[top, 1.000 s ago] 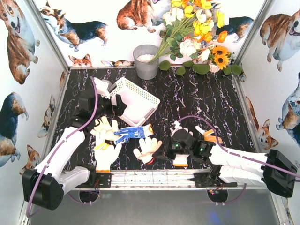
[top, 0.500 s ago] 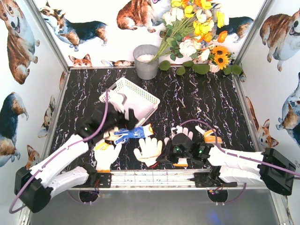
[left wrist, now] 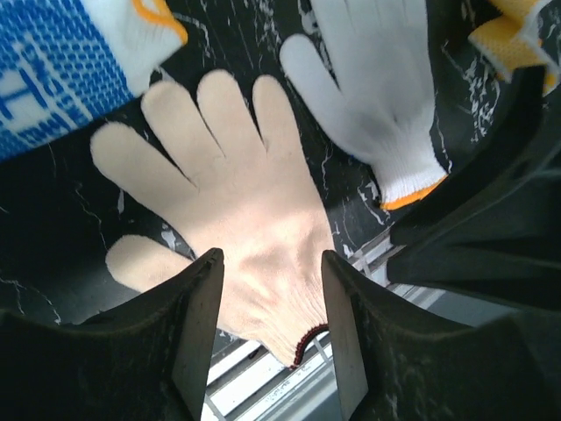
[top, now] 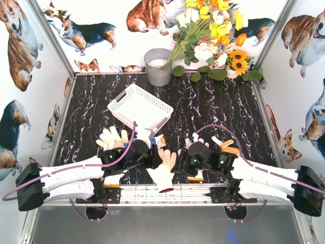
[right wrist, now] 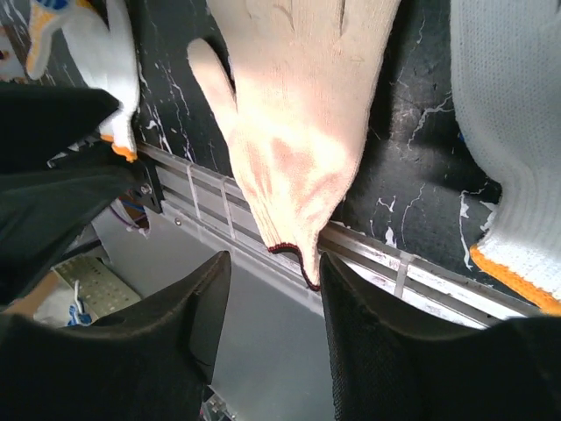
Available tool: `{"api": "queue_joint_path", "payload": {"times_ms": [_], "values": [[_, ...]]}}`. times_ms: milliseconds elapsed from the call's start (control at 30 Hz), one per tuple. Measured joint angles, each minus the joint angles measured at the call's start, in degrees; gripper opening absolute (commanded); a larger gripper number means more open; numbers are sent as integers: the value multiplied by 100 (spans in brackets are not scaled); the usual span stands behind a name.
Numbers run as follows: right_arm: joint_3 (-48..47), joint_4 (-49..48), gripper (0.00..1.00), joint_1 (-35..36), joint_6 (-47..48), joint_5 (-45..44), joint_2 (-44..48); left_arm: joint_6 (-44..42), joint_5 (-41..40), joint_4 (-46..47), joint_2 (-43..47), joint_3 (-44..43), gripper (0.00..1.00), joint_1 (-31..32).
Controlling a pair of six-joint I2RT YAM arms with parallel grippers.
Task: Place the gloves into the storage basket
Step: Place the glove at the center of the board.
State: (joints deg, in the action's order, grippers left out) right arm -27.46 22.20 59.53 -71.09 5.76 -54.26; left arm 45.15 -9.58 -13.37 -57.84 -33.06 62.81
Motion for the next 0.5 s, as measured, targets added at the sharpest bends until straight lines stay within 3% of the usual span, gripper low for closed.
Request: {"api": "queue_joint_path", "payload": {"times_ms": [267, 500], "values": [[37, -70, 31, 0, 48, -341, 205, 813, -197, 251, -337, 382, 25, 365], [107, -990, 26, 0, 57, -426, -566, 1408, -487, 468, -557, 654, 16, 437]]}}
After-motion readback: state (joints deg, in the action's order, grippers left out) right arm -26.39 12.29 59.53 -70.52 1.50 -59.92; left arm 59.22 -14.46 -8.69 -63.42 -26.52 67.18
